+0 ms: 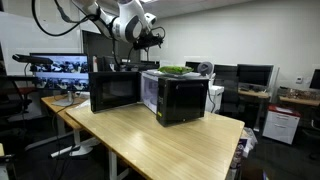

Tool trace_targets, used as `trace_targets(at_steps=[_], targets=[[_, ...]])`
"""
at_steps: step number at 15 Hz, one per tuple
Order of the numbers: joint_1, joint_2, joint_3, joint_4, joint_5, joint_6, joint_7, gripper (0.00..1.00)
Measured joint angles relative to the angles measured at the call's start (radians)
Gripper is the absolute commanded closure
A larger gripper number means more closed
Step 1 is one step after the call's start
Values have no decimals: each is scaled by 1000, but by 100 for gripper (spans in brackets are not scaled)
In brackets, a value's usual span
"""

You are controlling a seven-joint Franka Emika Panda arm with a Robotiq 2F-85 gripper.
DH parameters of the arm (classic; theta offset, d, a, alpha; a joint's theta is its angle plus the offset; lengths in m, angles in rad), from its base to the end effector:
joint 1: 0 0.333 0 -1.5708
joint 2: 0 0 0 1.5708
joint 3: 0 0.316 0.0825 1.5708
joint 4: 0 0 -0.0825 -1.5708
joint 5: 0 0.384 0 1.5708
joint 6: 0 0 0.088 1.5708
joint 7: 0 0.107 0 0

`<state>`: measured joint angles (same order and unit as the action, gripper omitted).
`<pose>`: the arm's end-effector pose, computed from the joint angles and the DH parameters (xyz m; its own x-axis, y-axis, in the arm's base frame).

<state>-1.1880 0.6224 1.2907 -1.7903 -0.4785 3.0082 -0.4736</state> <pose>0.6645 -0.0707 0.5392 0.3220 0.4189 0.8491 0.4200 -0.8669 0.2684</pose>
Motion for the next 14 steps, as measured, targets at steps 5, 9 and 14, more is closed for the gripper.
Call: trace_targets(at_steps=[5,9,14], targets=[[-135,27,256,7,161,-285,-114,0],[-166,38,336,41,261,-546,-203,0],[-81,46,297,114,361,-797,-331,0]])
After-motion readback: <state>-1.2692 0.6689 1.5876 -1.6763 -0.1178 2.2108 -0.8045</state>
